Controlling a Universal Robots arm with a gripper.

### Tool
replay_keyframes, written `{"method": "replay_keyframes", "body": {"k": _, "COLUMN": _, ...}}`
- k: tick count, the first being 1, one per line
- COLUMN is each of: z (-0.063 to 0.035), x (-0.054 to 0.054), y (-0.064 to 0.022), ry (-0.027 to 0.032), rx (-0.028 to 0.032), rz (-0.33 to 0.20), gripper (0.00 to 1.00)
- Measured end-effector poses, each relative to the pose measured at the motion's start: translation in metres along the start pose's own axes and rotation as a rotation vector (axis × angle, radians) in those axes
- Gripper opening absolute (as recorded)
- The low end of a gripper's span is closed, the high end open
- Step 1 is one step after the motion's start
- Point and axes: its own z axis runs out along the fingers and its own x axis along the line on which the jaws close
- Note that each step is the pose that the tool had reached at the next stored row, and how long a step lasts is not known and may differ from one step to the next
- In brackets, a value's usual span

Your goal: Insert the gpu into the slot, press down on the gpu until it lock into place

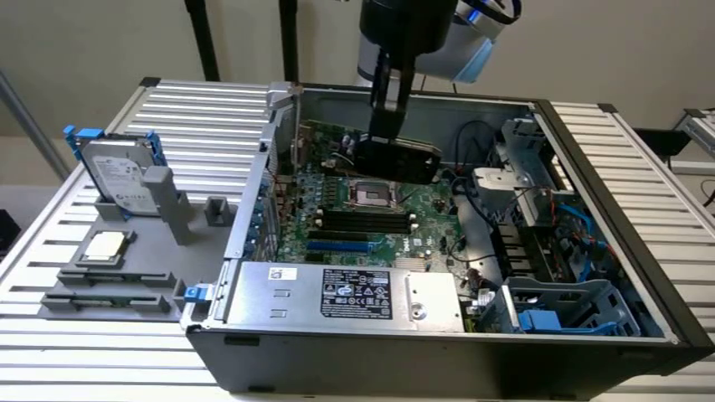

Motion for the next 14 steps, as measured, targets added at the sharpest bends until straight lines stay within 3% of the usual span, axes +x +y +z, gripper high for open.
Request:
{"method": "replay_keyframes", "body": {"k": 3, "z": 0.0023, "x": 0.002, "y": 0.0009, "ry": -0.0072, "rx": 0.0103, "rz": -0.012, "gripper": 0.26}}
{"method": "replay_keyframes", "body": {"k": 9, "z": 0.0089, "x": 0.005, "y": 0.0013, "ry": -0.0122, "rx": 0.0125, "rz": -0.066, "gripper": 0.26}}
{"method": "replay_keyframes", "body": {"k": 14, "z": 0.0147, "x": 0.009, "y": 0.0042, "ry": -0.0279, "rx": 0.0161, "rz": -0.094, "gripper": 0.26}}
